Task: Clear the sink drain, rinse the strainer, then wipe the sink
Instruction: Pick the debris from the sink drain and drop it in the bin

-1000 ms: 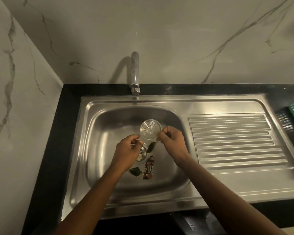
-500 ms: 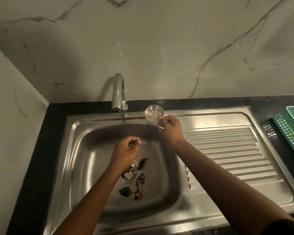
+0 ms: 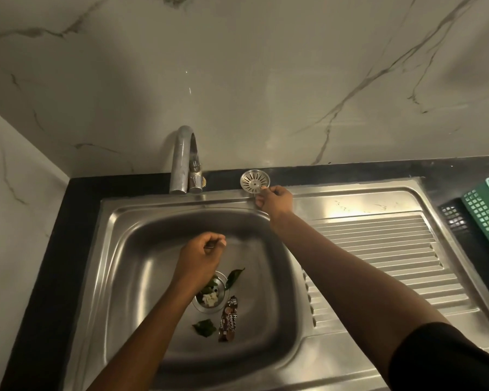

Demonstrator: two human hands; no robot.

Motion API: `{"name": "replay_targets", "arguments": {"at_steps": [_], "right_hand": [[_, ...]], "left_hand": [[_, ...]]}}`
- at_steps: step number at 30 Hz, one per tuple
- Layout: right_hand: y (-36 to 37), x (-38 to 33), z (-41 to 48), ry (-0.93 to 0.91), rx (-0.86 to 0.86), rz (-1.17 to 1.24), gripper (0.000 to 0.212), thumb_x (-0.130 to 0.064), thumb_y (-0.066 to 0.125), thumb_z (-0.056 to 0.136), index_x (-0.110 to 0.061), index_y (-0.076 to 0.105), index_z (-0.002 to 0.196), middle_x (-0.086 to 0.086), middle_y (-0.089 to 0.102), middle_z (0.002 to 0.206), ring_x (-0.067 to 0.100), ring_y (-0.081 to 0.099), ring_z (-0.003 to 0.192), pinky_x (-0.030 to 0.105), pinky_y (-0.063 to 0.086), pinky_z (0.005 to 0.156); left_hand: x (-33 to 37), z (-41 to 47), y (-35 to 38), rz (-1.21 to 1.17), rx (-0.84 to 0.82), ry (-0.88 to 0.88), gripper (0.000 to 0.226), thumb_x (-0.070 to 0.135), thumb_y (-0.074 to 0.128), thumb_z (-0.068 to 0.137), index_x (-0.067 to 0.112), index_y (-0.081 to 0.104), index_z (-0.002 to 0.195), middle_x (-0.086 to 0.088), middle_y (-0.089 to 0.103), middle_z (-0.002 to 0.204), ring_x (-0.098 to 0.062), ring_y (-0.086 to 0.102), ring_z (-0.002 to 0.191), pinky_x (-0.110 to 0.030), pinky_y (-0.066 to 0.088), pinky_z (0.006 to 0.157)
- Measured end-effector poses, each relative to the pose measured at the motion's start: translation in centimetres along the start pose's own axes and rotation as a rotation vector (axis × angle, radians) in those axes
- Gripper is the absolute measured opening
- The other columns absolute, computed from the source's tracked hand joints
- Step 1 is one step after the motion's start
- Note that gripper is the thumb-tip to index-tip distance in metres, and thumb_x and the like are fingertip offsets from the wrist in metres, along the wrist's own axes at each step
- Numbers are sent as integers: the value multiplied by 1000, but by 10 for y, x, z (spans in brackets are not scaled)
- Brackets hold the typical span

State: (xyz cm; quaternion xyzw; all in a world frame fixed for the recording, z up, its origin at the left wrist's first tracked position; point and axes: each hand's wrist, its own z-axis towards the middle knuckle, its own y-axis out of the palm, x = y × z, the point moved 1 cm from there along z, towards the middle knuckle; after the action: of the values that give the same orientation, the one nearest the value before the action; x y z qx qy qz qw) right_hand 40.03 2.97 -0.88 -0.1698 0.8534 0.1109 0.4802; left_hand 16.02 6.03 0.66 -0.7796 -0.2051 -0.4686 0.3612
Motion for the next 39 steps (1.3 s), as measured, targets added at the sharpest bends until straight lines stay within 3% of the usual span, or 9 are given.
{"name": "replay_targets", "arguments": {"at_steps": [7, 13, 16, 20, 22, 25, 28, 33, 39], "right_hand": [[1, -3, 12, 61, -4, 42, 31, -4, 69, 99, -6, 54, 71, 17, 64, 71, 20, 59, 57, 31, 47, 56], [-9, -4, 4, 34, -37, -8, 22, -11, 76, 95, 1, 63, 82, 18, 61, 74, 22, 56, 57, 34, 50, 60], [-12, -1, -14, -26, -48, -82, 26, -18, 75, 96, -3, 64, 77, 14, 65, 71, 21, 59, 58, 32, 54, 60], [-20, 23, -50, -260, -222, -429, 27, -26, 74, 96, -4, 73, 82, 3, 75, 70, 12, 68, 62, 23, 56, 61], [-22, 44, -67, -366, -345, -695, 19, -29, 74, 94, -12, 76, 85, -1, 76, 77, 8, 70, 69, 20, 57, 66], [-19, 82, -79, -404, -496, -1021, 8, -19, 70, 93, -17, 78, 95, -2, 77, 93, 9, 72, 84, 27, 56, 77], [-17, 116, -84, -387, -582, -1309, 25, -18, 69, 93, -22, 73, 118, 1, 74, 120, 19, 70, 105, 32, 57, 90], [-14, 153, -86, -483, -692, -1573, 35, -18, 68, 92, -23, 68, 126, 0, 64, 130, 24, 59, 120, 39, 56, 91], [-24, 183, -92, -504, -724, -1758, 56, -43, 70, 86, -26, 57, 138, 4, 51, 136, 27, 51, 123, 42, 50, 92]], "left_hand": [[-8, 3, -2, 21, 3, 9, 9, 29, 67, 100, 37, 71, 101, 14, 74, 100, -1, 67, 96, -21, 52, 79], [-21, 4, -7, 58, 12, -6, 8, 24, 70, 98, 29, 73, 103, 12, 74, 99, 3, 67, 94, -17, 50, 80], [-34, 2, -10, 80, 32, -26, 7, 21, 72, 96, 26, 73, 101, 7, 75, 99, -1, 68, 92, -20, 52, 82], [-55, -2, -16, 145, 6, -55, 15, 20, 73, 96, 20, 76, 111, 5, 76, 105, 0, 68, 93, -13, 52, 78], [-64, -4, -17, 198, 1, -60, 19, 19, 74, 95, 18, 75, 115, 3, 76, 108, -4, 70, 92, -19, 56, 82], [-79, -9, -16, 299, -18, -79, 29, 17, 75, 94, 15, 74, 123, -2, 76, 118, -15, 71, 99, -26, 56, 86], [-96, -11, -13, 426, -45, -52, 37, 15, 76, 92, 15, 72, 128, -4, 74, 126, -20, 71, 108, -26, 52, 88], [-123, -8, 1, 628, -190, 61, 47, 15, 75, 91, 16, 67, 136, -5, 68, 131, -24, 66, 118, -30, 51, 96], [-143, -2, 23, 864, -353, 141, 48, 18, 71, 93, 18, 62, 140, -5, 60, 144, -26, 56, 128, -37, 53, 102]]}}
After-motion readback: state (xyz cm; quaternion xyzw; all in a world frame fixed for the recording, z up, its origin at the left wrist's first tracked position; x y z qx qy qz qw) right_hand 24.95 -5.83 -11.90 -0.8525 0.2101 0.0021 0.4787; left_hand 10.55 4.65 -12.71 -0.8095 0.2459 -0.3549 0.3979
